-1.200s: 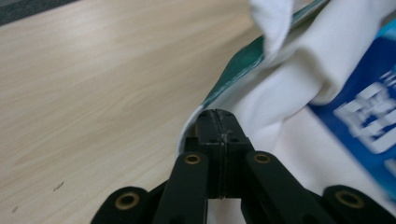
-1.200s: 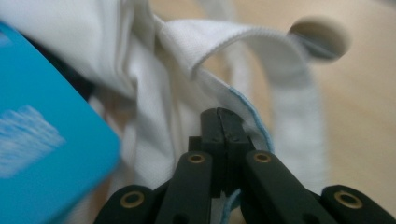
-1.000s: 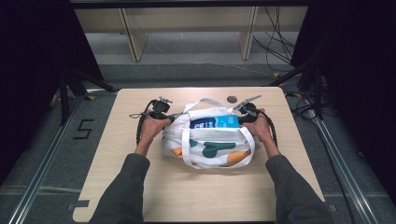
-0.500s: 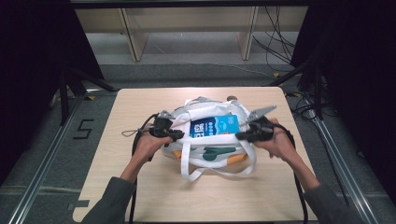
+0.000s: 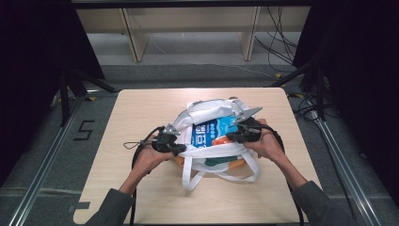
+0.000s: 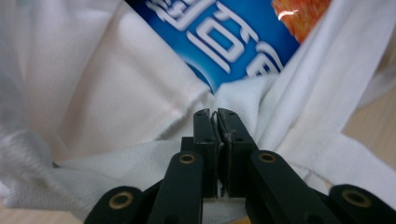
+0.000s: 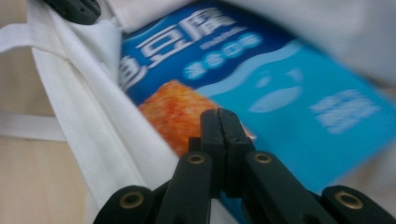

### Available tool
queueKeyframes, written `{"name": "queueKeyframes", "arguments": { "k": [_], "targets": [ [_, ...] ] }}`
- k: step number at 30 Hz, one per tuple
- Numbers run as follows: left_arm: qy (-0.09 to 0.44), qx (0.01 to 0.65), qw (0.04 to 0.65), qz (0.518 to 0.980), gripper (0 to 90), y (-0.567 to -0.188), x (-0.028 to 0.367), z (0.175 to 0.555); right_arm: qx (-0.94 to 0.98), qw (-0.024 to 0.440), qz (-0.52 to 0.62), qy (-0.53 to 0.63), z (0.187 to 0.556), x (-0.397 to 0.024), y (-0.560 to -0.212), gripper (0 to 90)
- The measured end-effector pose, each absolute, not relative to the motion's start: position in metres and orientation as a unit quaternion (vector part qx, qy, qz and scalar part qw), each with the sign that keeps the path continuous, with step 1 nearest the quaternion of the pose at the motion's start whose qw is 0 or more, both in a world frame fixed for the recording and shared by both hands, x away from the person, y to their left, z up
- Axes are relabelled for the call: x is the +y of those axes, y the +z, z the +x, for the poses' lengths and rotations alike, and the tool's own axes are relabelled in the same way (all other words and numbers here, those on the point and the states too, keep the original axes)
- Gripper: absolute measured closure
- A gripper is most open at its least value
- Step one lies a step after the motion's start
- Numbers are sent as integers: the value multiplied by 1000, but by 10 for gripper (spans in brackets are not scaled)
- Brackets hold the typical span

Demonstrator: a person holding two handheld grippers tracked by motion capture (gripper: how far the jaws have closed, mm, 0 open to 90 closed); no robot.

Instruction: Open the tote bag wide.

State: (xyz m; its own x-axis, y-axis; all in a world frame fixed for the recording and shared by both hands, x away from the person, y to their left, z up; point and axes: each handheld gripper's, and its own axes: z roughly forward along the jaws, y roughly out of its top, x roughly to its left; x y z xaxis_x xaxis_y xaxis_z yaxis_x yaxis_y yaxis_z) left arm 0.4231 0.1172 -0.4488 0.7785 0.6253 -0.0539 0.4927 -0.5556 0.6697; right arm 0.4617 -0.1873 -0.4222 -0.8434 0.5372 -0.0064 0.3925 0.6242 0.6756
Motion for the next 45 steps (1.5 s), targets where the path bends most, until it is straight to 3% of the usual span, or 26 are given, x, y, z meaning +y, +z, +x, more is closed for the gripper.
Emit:
{"name": "queueKeyframes", "arguments": {
  "k": [2,7,13,14,17,20,23,32,37,38,40,41,42,45],
  "targets": [
    [96,304,336,886,866,-442,117,422,906,57,240,345,456,-183,-430,900],
    [90,325,384,859,821,-419,92,459,920,54,230,311,444,-179,-441,900],
    [104,359,304,876,861,-431,78,498,929,47,222,292,428,-181,-445,900],
    [133,378,260,879,877,-437,89,507,931,43,216,290,421,-184,-453,900],
    [119,399,279,865,891,-439,105,511,927,26,229,296,420,-187,-450,900],
    [144,383,263,874,870,-436,100,504,914,52,228,331,434,-186,-436,900],
    [116,389,277,871,860,-436,104,503,900,64,245,354,439,-189,-427,900],
    [118,385,304,863,821,-429,108,499,877,130,282,367,463,-210,-410,900],
    [124,364,281,879,859,-437,113,490,884,145,306,323,464,-233,-416,900],
    [145,355,270,883,883,-436,115,487,887,153,314,303,464,-238,-422,900],
    [157,357,252,886,891,-431,120,486,898,131,334,254,463,-247,-439,900],
    [196,337,193,901,890,-426,124,484,894,116,347,260,461,-251,-447,900],
    [198,341,180,902,882,-426,128,484,895,118,340,265,460,-254,-447,900],
    [187,352,207,893,865,-428,134,481,900,134,326,256,460,-250,-435,900]
  ]
}}
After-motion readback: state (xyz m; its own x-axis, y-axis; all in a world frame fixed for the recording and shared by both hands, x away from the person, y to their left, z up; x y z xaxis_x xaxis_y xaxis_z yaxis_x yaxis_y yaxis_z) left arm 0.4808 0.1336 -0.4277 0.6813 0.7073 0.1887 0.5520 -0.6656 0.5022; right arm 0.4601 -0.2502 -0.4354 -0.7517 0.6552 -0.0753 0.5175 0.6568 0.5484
